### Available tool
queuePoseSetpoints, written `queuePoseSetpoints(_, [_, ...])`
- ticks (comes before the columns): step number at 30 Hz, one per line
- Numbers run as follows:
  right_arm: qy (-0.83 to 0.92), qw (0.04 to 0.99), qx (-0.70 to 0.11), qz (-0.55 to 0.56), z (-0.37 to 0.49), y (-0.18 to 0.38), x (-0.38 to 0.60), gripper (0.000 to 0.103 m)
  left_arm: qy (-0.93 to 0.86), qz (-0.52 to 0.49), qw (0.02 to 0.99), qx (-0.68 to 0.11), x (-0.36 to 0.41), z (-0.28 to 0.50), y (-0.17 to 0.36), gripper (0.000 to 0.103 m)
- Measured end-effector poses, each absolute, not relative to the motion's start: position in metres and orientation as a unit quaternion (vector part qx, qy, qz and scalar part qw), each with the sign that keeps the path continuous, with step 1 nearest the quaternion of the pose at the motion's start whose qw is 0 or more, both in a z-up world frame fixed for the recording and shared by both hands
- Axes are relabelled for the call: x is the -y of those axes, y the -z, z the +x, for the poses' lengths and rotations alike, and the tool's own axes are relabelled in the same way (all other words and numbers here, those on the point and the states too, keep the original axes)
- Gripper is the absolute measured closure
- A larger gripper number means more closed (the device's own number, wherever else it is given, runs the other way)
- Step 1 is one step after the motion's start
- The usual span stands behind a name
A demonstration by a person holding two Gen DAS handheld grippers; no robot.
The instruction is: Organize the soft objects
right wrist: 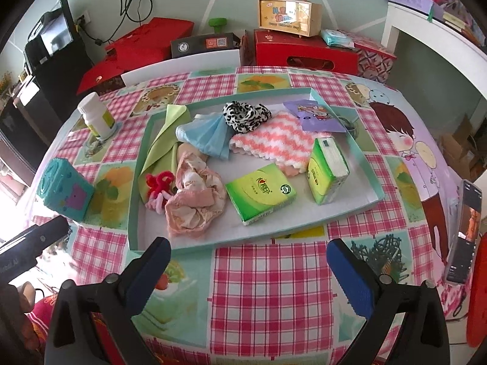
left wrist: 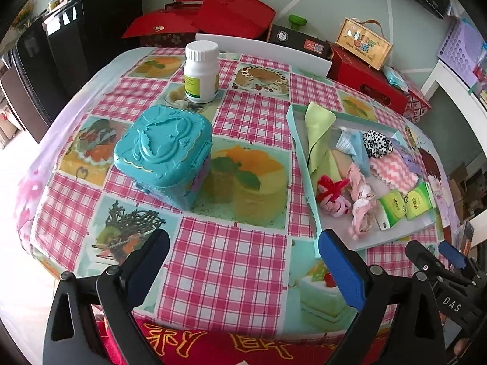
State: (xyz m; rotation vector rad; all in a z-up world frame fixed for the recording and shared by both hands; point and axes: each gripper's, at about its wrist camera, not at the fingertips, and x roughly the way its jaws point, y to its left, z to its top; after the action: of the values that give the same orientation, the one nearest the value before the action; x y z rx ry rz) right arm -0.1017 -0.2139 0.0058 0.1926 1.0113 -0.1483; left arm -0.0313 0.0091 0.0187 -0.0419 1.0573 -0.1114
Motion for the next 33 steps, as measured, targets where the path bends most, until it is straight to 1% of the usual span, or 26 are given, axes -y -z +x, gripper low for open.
queuePoseSetpoints(10, [0.072,0.868,-0.483,0.084,-0.105,-0.006,0.211,0.0,0.031,0.025,0.874,-0.484,-0.005,-0.041,-0.023,0.005])
queuePoseSetpoints(33, [0.066,0.865,-0.49,0.084,-0.103,-0.002,0.209,0.0,0.008,0.05,0.874,-0.484,-0.004,-0.042,-0.016,0.005])
